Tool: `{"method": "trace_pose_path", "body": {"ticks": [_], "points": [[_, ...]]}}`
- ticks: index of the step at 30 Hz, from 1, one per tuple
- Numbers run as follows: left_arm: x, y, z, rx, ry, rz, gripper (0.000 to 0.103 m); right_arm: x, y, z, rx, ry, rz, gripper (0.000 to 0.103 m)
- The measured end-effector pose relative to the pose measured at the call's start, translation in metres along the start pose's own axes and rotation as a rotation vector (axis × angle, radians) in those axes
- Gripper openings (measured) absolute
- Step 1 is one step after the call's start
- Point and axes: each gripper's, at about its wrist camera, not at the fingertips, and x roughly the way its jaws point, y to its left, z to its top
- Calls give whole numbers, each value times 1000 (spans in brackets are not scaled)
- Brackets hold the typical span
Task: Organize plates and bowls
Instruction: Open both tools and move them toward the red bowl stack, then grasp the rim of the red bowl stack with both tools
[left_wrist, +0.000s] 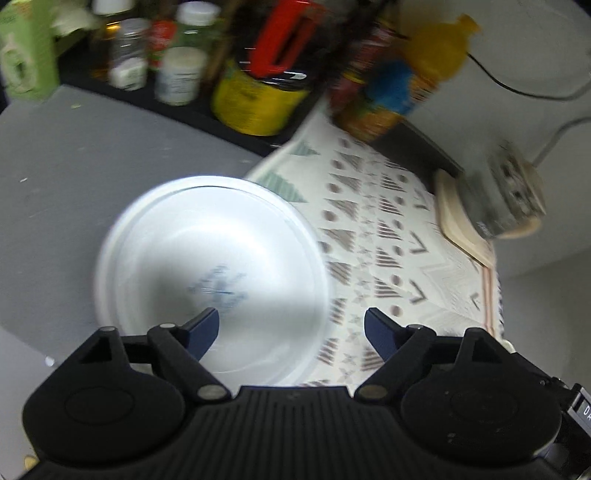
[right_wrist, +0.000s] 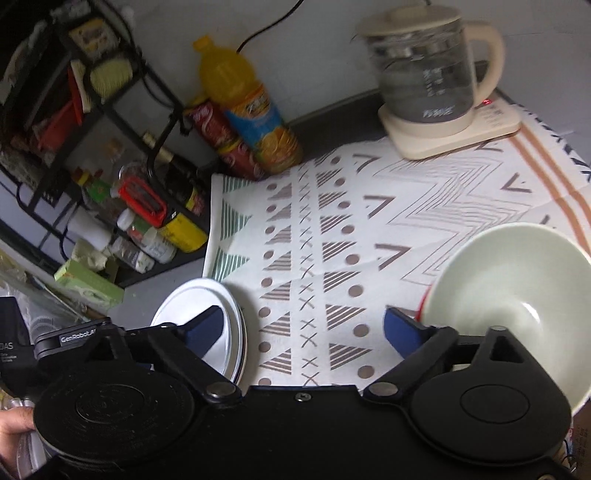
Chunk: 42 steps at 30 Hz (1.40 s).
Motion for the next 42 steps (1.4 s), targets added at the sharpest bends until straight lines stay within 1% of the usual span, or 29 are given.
{"method": "trace_pose_path", "body": {"ticks": [4, 6, 12, 16, 22, 29, 36, 40, 42], "points": [[3, -28, -3, 56, 11, -29, 89, -16, -16, -1, 21, -23, -18, 99], [6, -42, -3, 84, 16, -38, 90, -23, -23, -1, 28, -38, -29, 101], [13, -77, -11, 154, 38, -70, 91, -41, -44, -3, 54, -72, -52, 101], [17, -98, -17, 181, 51, -88, 91, -50, -58, -4, 69, -88, -66, 101], [22, -123, -31, 178, 61, -100, 91, -59, -80, -3, 89, -104, -83, 102], [32, -155, -48, 199, 77, -101, 91, -66, -106, -1, 106, -112, -101, 102], [43, -182, -63, 200, 103, -113, 90, -67, -130, 2, 112, -98, -128, 102], [50, -196, -73, 235, 108, -98, 89, -66, -147, 2, 119, -86, -137, 102], [57, -199, -76, 236, 126, -97, 88, -64, -153, 2, 125, -76, -141, 102]]}}
